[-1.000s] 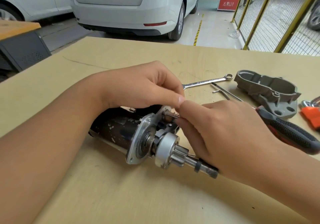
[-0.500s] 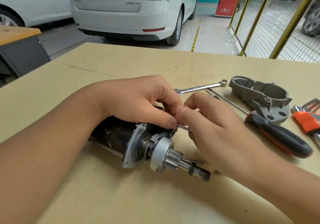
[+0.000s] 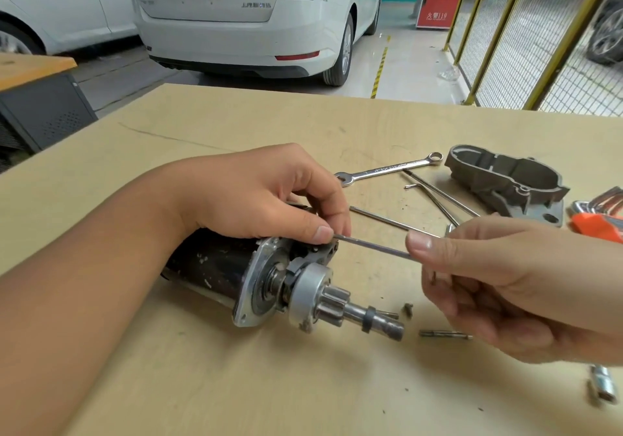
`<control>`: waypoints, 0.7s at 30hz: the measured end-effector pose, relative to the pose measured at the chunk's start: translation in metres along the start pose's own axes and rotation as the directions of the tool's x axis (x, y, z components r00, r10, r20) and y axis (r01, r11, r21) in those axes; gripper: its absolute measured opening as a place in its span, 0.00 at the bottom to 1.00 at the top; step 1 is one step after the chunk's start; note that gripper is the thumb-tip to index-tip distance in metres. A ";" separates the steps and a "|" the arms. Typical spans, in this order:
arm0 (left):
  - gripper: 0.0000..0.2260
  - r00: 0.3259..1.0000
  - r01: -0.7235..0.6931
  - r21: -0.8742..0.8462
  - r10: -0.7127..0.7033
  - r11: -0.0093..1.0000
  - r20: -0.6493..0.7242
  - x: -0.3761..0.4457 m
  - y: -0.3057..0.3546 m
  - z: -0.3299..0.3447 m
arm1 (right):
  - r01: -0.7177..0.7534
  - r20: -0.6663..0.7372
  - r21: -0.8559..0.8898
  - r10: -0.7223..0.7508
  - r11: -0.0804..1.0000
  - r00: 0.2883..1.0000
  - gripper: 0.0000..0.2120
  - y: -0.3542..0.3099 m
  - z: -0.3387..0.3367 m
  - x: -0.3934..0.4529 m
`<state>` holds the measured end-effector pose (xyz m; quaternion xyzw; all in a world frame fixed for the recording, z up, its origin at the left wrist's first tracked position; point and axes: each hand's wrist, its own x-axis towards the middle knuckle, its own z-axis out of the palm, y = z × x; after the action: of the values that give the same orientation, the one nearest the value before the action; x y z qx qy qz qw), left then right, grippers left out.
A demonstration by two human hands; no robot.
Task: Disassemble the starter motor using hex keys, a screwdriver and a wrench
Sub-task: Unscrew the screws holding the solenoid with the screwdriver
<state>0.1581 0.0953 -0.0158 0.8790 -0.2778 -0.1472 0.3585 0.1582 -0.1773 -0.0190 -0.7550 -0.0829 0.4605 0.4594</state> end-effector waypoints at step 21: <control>0.16 0.972 0.237 -0.121 -0.233 0.964 0.041 -0.028 -0.029 -0.037 | 0.376 -0.164 0.012 -0.369 0.927 0.915 0.09 0.012 0.032 0.021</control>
<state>0.1639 0.1489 -0.0094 0.8796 -0.1665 -0.2173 0.3891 0.1415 -0.1528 -0.0466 -0.7495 -0.1785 0.3048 0.5599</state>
